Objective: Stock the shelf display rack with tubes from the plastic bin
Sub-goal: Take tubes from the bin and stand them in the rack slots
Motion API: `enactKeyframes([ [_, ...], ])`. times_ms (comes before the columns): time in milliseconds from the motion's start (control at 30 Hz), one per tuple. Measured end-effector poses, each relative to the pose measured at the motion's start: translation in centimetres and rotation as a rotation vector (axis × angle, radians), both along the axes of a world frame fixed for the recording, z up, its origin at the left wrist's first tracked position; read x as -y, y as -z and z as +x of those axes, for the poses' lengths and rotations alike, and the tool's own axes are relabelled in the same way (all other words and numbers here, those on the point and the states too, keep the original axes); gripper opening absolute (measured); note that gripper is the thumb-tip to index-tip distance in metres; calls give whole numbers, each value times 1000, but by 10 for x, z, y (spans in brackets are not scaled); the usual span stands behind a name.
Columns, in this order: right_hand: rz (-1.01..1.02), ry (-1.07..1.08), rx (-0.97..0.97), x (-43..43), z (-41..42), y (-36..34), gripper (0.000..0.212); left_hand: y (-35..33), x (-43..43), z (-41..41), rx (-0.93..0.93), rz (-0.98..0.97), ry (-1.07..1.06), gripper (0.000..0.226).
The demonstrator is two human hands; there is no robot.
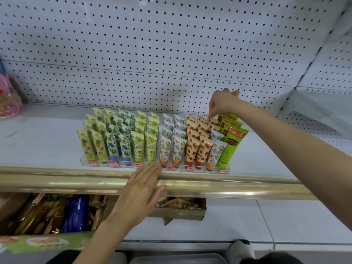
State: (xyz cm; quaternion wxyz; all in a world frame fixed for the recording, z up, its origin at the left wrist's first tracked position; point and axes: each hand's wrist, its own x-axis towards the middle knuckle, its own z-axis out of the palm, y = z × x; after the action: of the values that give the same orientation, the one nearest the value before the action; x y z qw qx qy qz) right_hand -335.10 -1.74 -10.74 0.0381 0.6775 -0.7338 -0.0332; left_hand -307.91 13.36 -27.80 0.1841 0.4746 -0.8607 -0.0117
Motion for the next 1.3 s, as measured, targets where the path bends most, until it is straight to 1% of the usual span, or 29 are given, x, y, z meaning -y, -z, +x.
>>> enactKeyframes([
  [300,-5,-5,27,-2,0,-5,19,-1,0,0,6,4,-1,55],
  [433,-2,-4,23,-2,0,-6,24,-1,0,0,17,7,-5,57],
  [667,-71,-104,148,-9,9,-15,18,-2,0,0,15,10,-6,63],
  [800,-71,-186,214,-16,24,-16,18,-1,1,0,20,17,-5,59],
  [1067,-40,-263,134,-26,40,-7,24,-3,-1,-1,18,16,-17,57],
  [1200,-33,-267,113,-26,41,0,23,-2,-1,0,19,12,-8,57],
  [1300,-24,-251,107,-25,41,3,27,-2,0,0,10,10,-6,57],
])
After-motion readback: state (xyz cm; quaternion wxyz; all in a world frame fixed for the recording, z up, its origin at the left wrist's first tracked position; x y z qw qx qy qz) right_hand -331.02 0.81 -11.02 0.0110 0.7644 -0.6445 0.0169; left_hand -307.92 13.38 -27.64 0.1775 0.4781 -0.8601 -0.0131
